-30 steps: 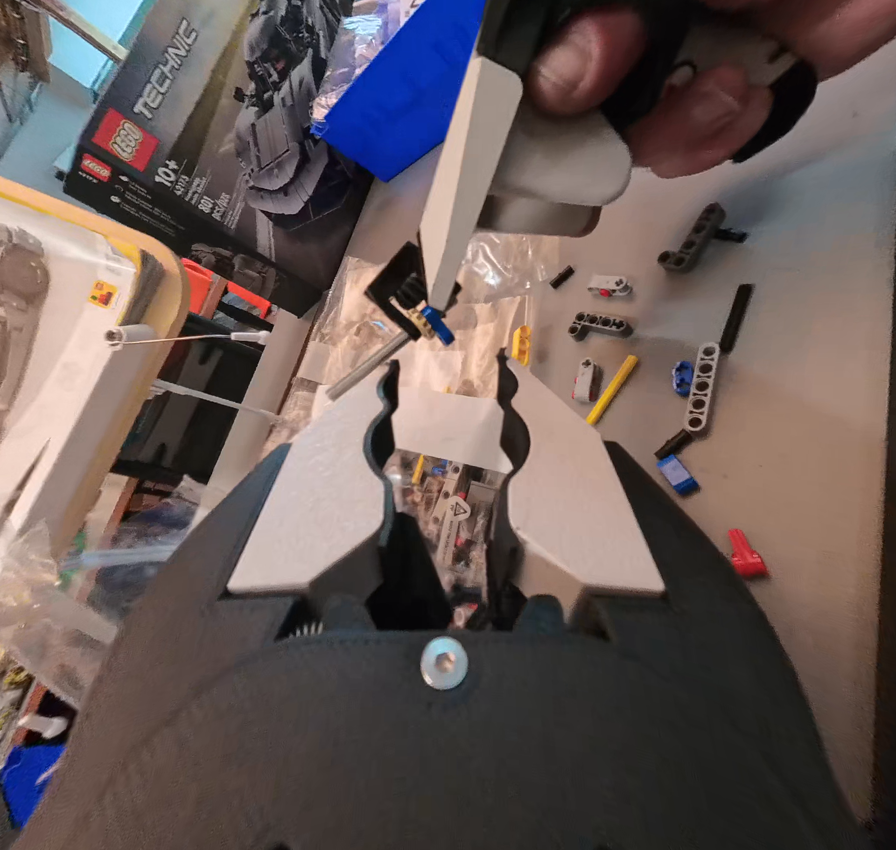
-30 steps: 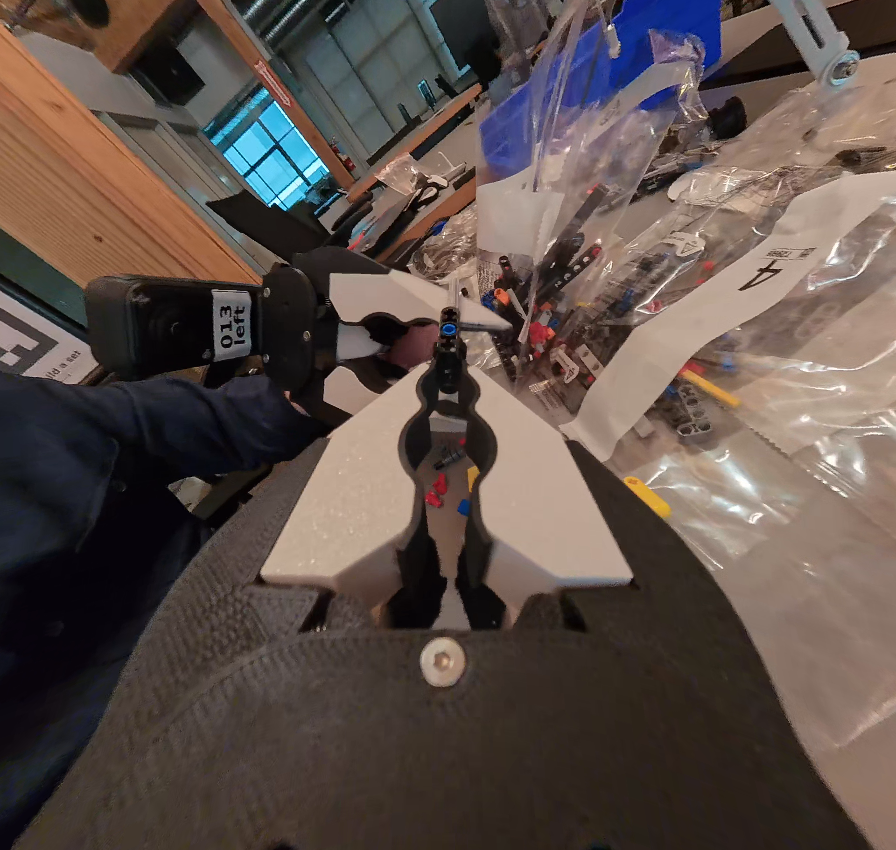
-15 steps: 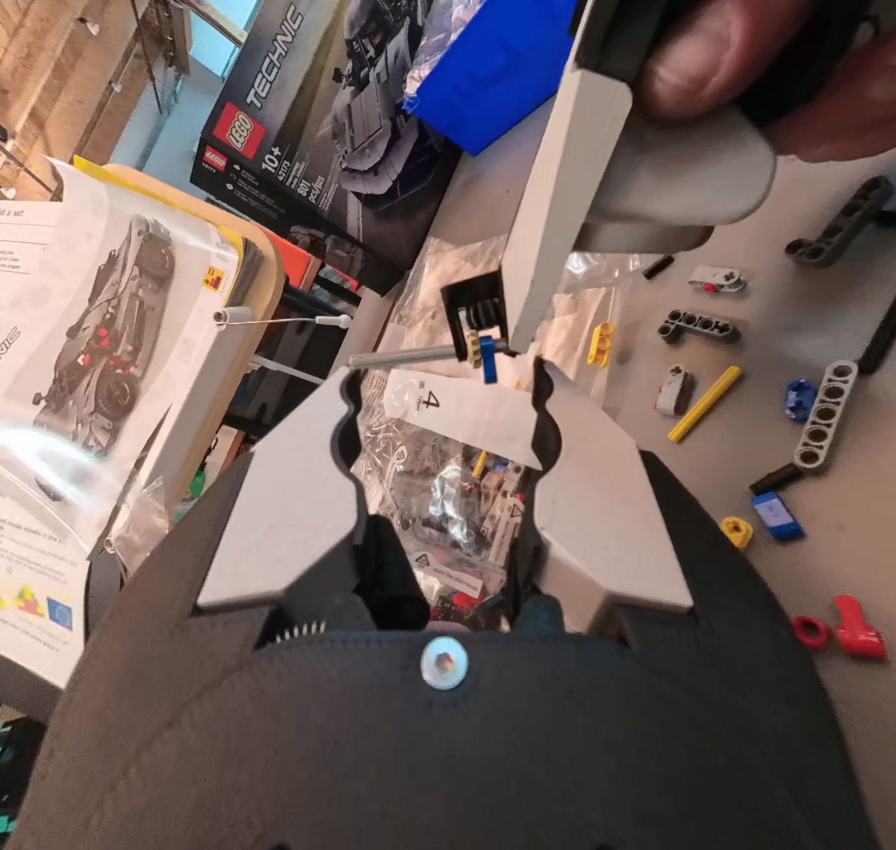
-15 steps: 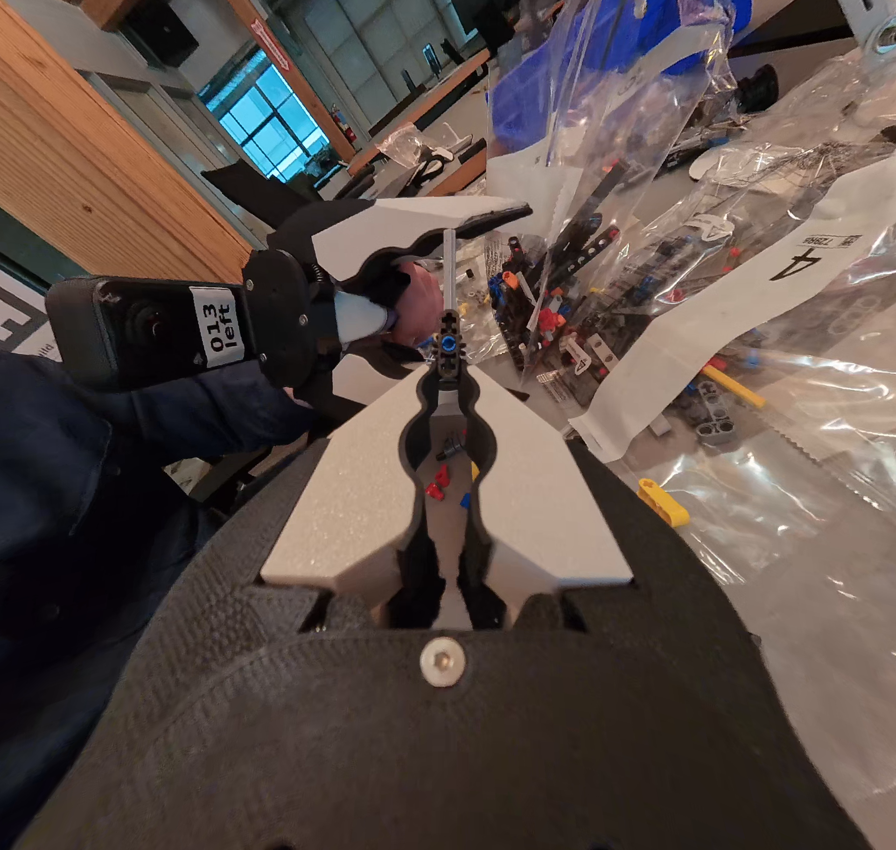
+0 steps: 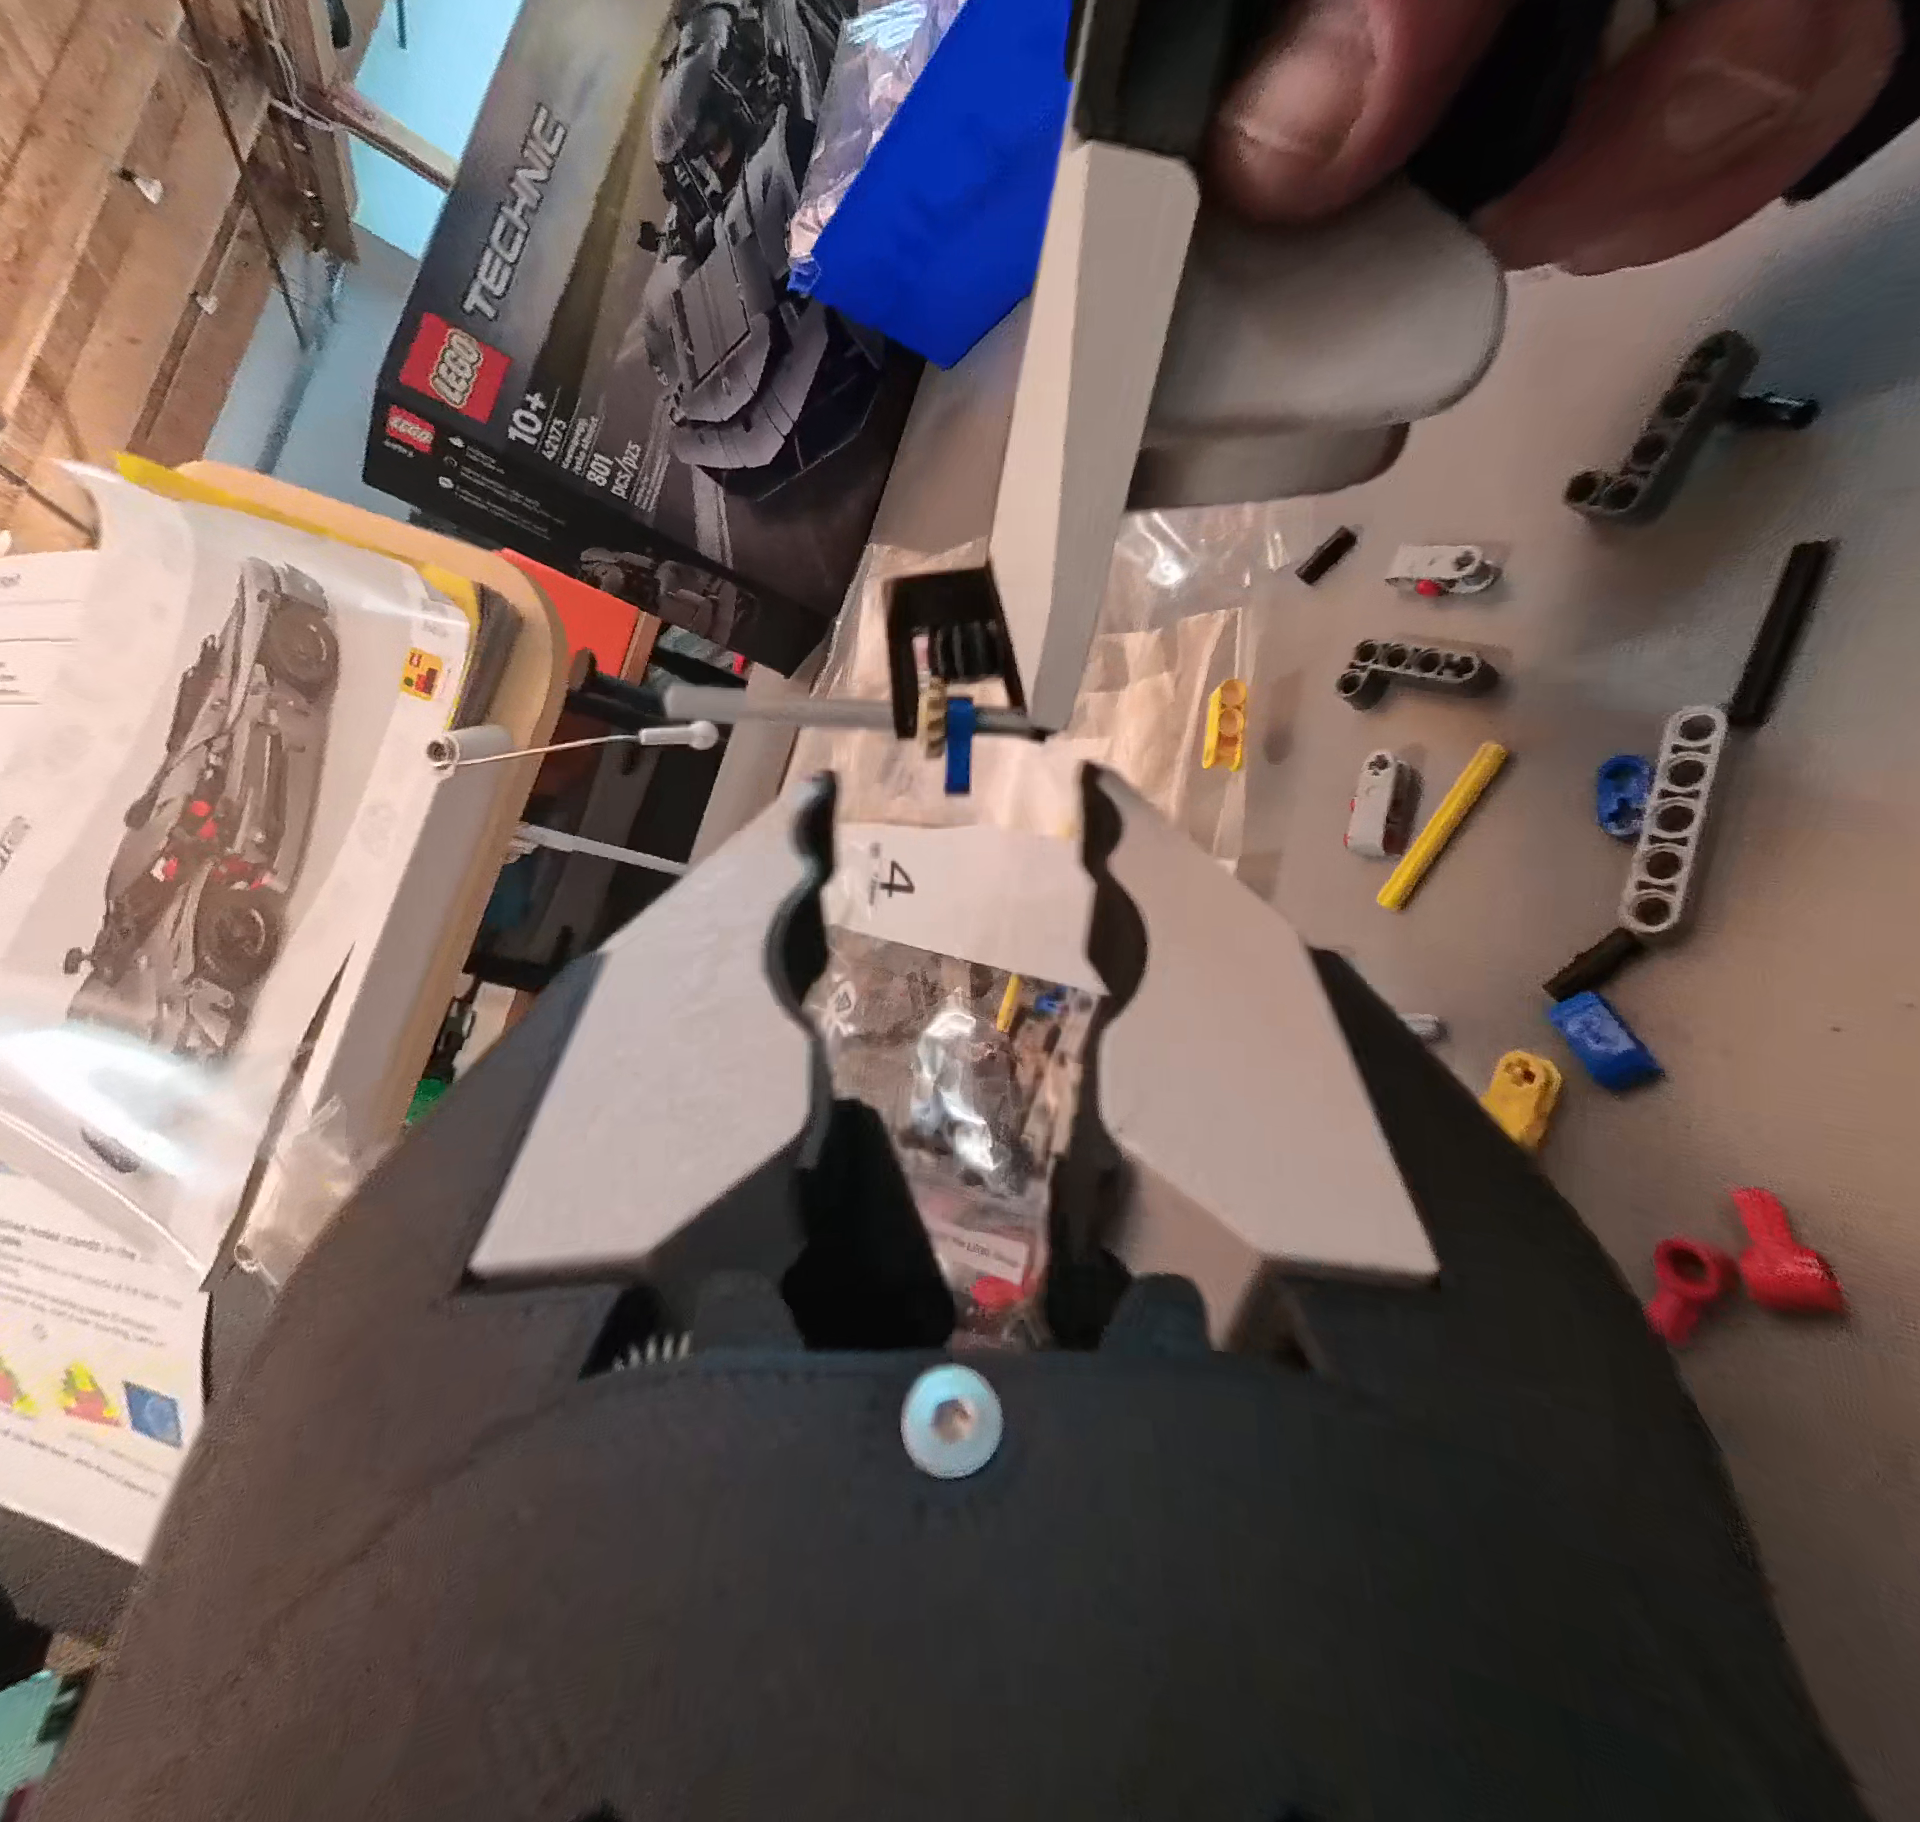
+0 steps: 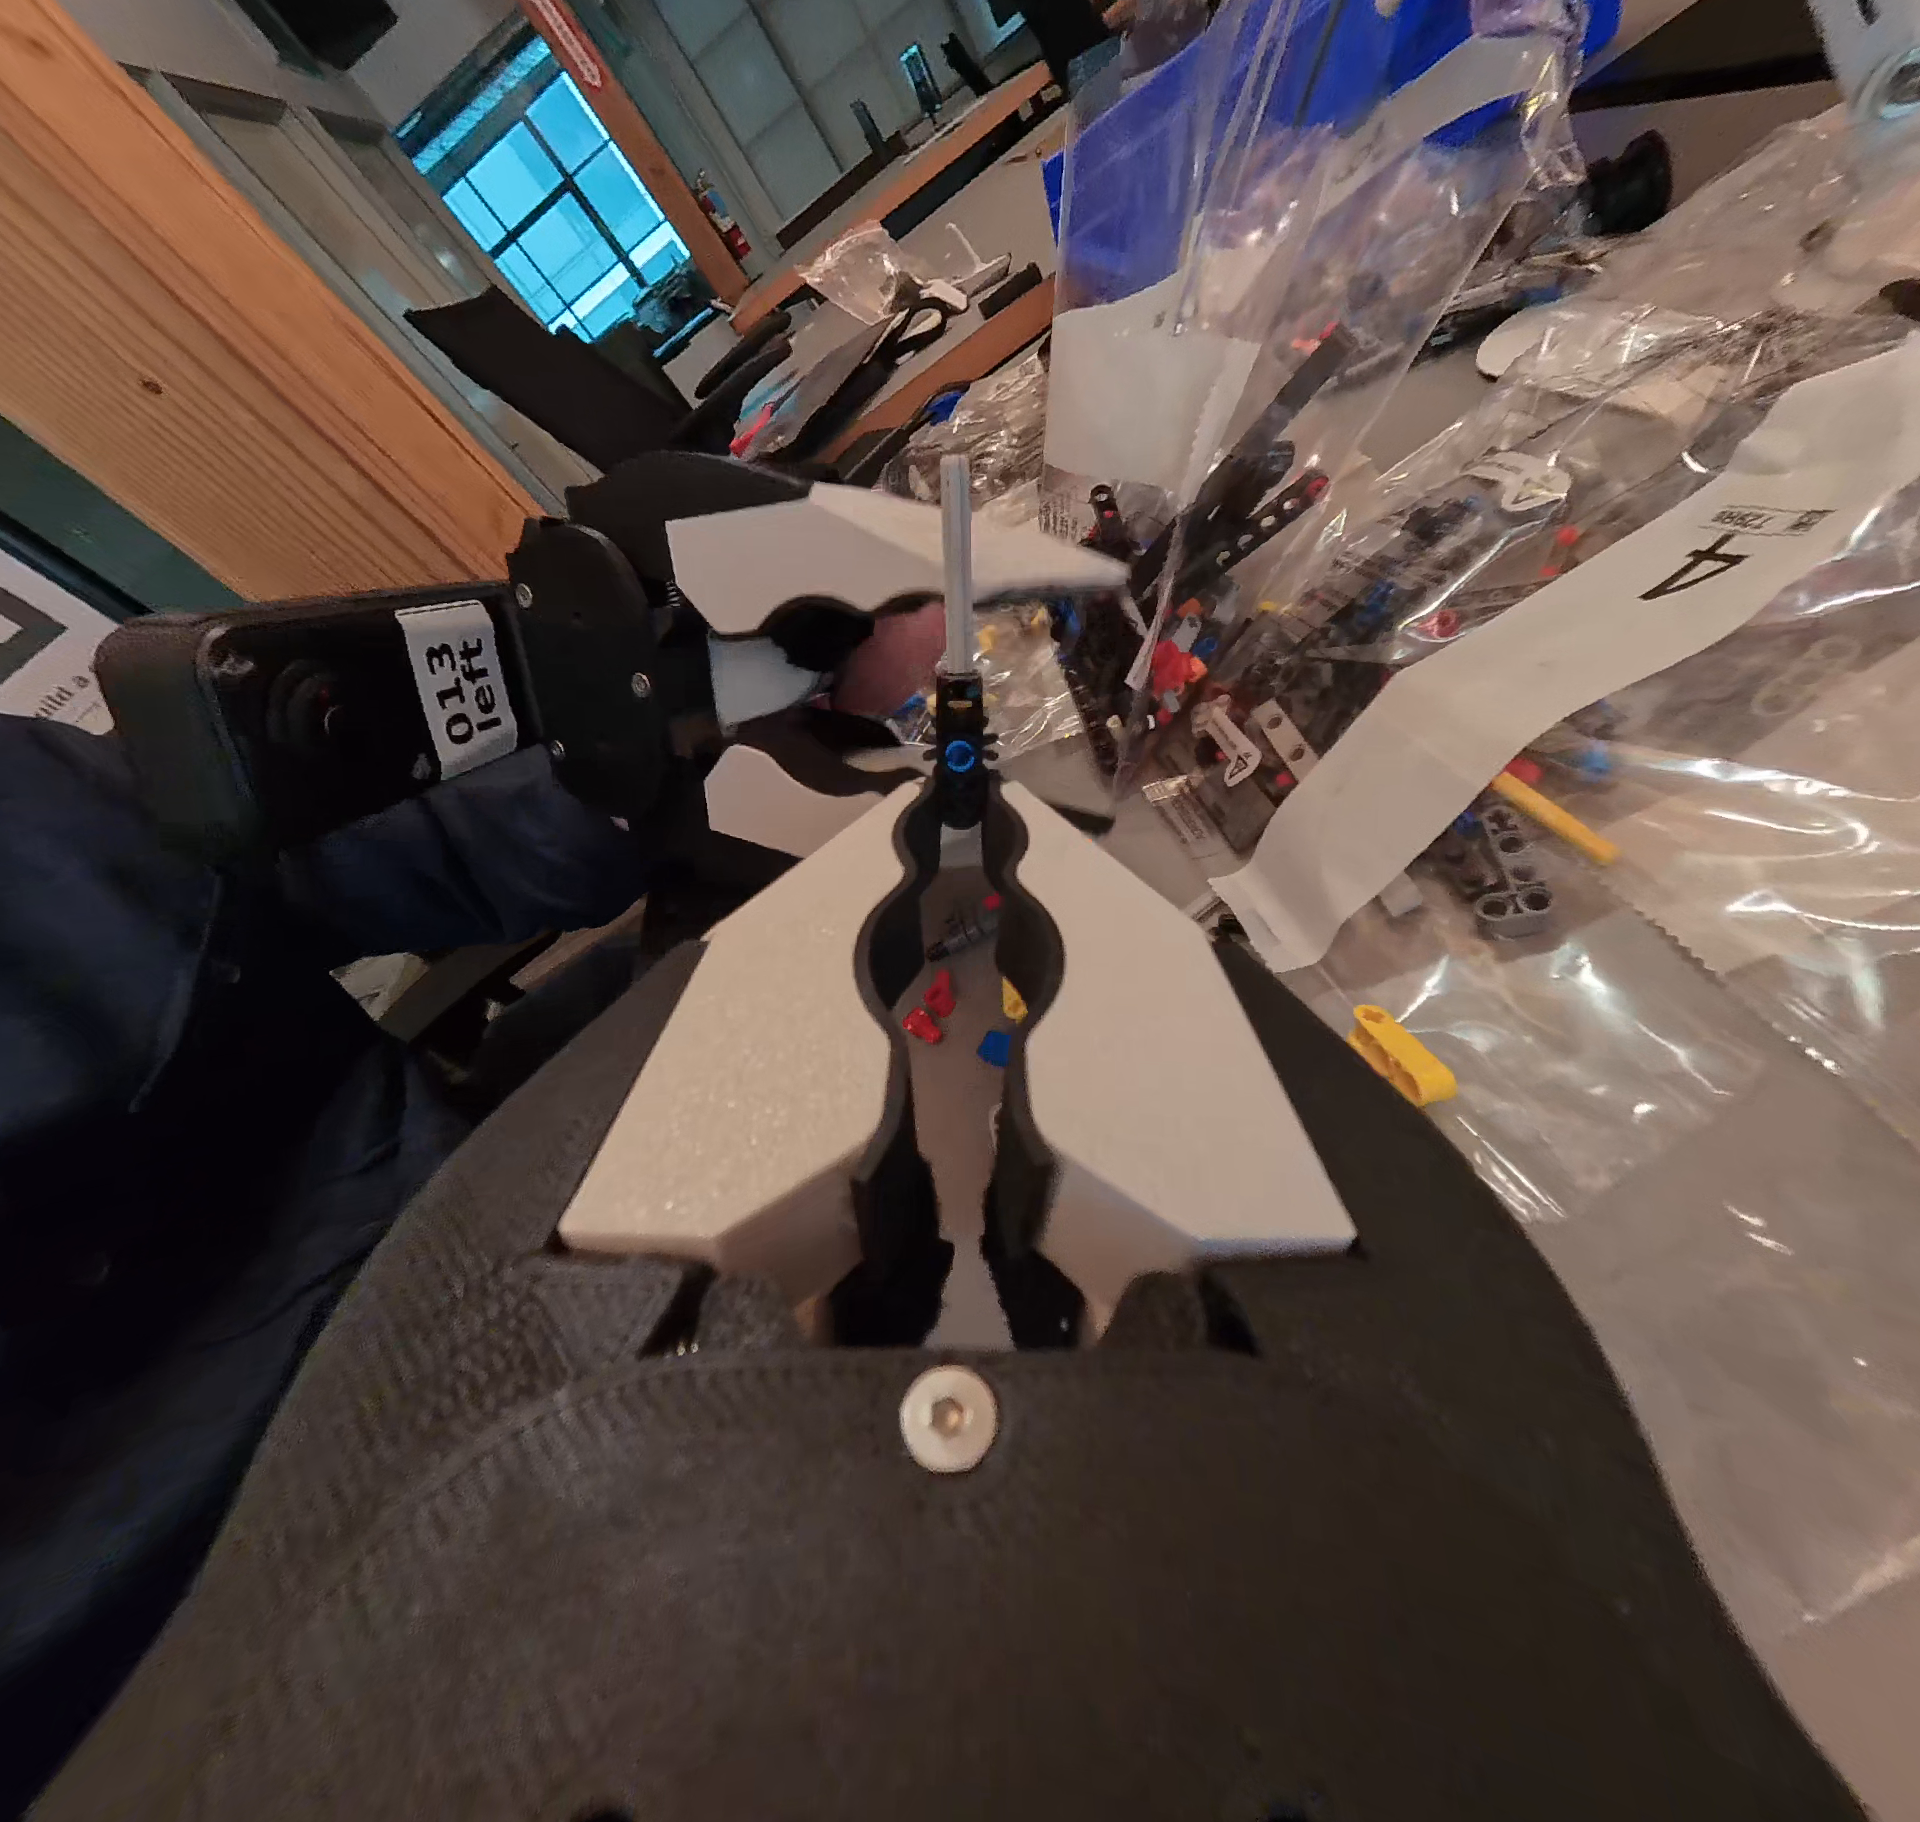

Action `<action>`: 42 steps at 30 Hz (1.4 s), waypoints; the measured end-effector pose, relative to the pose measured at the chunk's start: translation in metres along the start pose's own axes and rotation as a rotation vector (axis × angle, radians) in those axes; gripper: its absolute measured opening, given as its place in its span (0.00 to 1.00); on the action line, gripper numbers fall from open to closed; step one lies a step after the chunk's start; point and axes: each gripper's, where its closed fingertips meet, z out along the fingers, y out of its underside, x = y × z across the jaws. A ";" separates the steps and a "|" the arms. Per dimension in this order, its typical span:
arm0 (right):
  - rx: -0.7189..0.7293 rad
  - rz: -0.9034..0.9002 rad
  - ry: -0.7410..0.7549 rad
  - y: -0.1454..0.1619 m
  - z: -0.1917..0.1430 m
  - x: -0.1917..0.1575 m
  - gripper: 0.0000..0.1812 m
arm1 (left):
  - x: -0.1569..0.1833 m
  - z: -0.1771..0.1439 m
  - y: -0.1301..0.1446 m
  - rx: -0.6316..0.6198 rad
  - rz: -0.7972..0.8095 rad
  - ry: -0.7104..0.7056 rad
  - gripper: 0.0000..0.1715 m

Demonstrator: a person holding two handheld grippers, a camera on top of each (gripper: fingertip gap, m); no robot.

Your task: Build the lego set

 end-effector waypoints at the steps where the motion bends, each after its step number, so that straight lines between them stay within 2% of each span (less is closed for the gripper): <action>1: 0.009 0.009 -0.009 -0.001 -0.001 -0.001 0.03 | -0.004 -0.001 0.000 0.004 -0.016 -0.016 0.36; 3: 0.008 0.024 -0.023 0.000 -0.001 -0.001 0.03 | -0.014 -0.003 -0.003 0.014 -0.031 -0.068 0.52; 6: -0.020 0.025 -0.041 0.004 0.003 -0.004 0.03 | -0.010 -0.002 -0.004 0.011 0.002 -0.069 0.54; 7: -0.035 0.024 -0.045 0.007 0.004 -0.005 0.03 | -0.010 -0.001 -0.004 0.003 0.017 -0.069 0.51; 9: -0.050 -0.003 -0.050 0.009 0.007 -0.008 0.03 | -0.004 -0.002 -0.006 0.018 0.036 -0.042 0.36; 13: -0.066 -0.016 -0.054 0.011 0.008 -0.010 0.03 | 0.002 -0.002 -0.008 0.018 0.108 -0.042 0.28; 19: -0.092 -0.063 -0.026 0.014 0.008 -0.009 0.03 | 0.008 -0.002 -0.010 0.015 0.175 -0.035 0.23; 22: -0.120 -0.071 -0.026 0.018 0.008 -0.010 0.03 | 0.007 -0.002 -0.010 0.013 0.170 -0.030 0.29; 25: -0.150 -0.100 -0.012 0.023 0.010 -0.010 0.03 | 0.010 -0.002 -0.010 0.013 0.202 -0.025 0.30; 30: -0.128 -0.099 0.013 0.019 0.006 -0.005 0.02 | 0.008 -0.004 -0.007 0.038 0.104 0.024 0.37; 33: -0.112 -0.101 0.023 0.016 0.004 -0.004 0.03 | 0.015 -0.009 -0.009 0.100 -0.018 0.132 0.33; 35: -0.107 -0.106 0.019 0.015 0.003 -0.004 0.03 | 0.016 -0.016 -0.016 0.171 -0.109 0.211 0.25; 39: -0.129 -0.154 0.026 0.017 0.002 -0.006 0.03 | 0.025 -0.022 -0.016 0.214 -0.247 0.381 0.19; 40: -0.130 -0.166 0.022 0.017 0.002 -0.008 0.03 | 0.023 -0.024 -0.016 0.223 -0.267 0.389 0.20; 42: -0.128 -0.182 0.007 0.016 0.001 -0.012 0.03 | 0.018 -0.029 -0.019 0.261 -0.294 0.398 0.15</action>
